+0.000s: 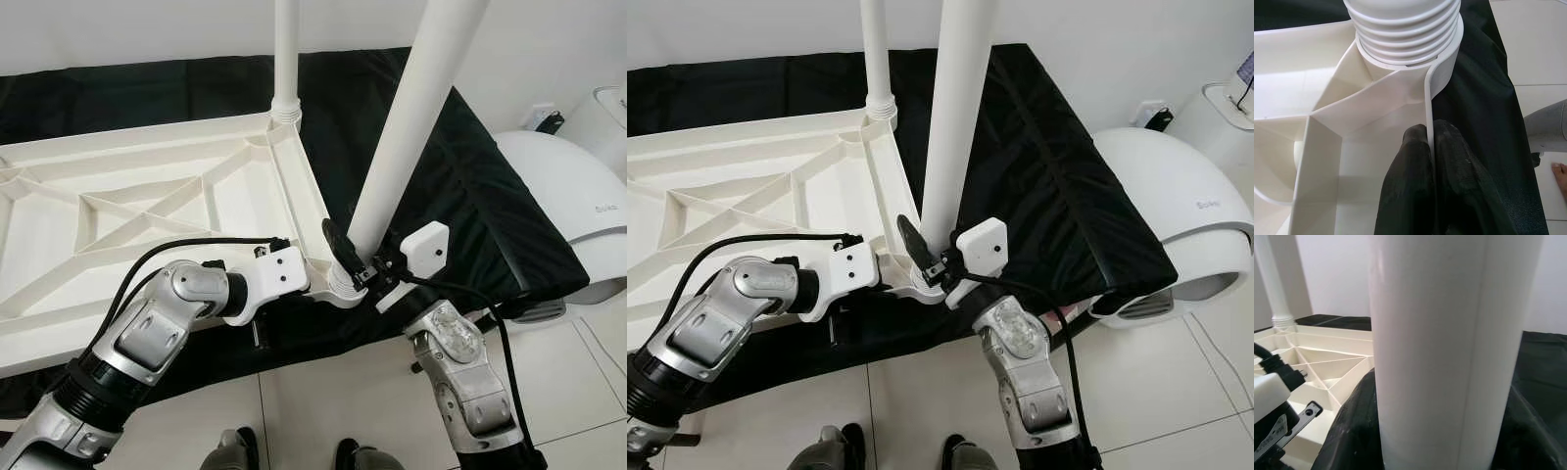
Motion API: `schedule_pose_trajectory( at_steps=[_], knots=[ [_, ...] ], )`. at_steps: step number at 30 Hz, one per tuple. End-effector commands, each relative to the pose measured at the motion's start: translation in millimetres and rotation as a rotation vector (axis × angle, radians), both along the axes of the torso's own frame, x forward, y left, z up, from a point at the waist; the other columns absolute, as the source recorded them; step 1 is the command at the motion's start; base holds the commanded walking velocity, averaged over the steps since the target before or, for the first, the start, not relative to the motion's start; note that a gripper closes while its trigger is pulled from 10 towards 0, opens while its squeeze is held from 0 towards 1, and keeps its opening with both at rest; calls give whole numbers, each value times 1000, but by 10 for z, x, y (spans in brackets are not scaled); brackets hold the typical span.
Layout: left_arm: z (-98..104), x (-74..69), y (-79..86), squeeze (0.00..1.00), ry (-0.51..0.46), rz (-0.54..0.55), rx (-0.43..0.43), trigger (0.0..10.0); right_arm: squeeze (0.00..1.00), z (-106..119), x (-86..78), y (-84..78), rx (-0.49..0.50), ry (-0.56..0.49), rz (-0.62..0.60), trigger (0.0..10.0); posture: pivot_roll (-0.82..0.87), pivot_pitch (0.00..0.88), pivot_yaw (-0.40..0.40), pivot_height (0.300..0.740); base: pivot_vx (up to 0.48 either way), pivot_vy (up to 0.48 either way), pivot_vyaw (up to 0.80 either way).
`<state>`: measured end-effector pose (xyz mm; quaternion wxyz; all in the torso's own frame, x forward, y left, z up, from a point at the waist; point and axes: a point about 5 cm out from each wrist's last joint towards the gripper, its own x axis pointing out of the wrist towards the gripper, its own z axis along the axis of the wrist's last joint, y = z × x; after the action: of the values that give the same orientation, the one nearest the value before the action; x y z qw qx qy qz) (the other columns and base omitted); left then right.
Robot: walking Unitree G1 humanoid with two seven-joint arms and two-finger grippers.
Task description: Building children table
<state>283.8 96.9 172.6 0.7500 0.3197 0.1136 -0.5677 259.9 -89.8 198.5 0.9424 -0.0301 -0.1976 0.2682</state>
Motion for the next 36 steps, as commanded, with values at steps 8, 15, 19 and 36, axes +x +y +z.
schedule_pose_trajectory(
  at_steps=[8,15,19,36],
  knots=[
    [-220,-9,48,0,65,46,66,10000,0,-261,28,-122,-28,122,-171,10000,-26,230,-4,740,0,0,0],
    [-214,-5,53,0,64,45,67,10000,0,-281,-8,-136,-2,136,-302,10000,-25,231,-3,740,0,0,0],
    [-212,-6,52,0,65,44,67,10000,0,-281,-17,-156,3,137,-354,10000,-25,233,-2,740,0,0,0],
    [-210,0,64,0,64,52,66,10000,0,-212,-81,-164,35,104,-463,10000,-21,232,-7,740,0,0,0]
  ],
)
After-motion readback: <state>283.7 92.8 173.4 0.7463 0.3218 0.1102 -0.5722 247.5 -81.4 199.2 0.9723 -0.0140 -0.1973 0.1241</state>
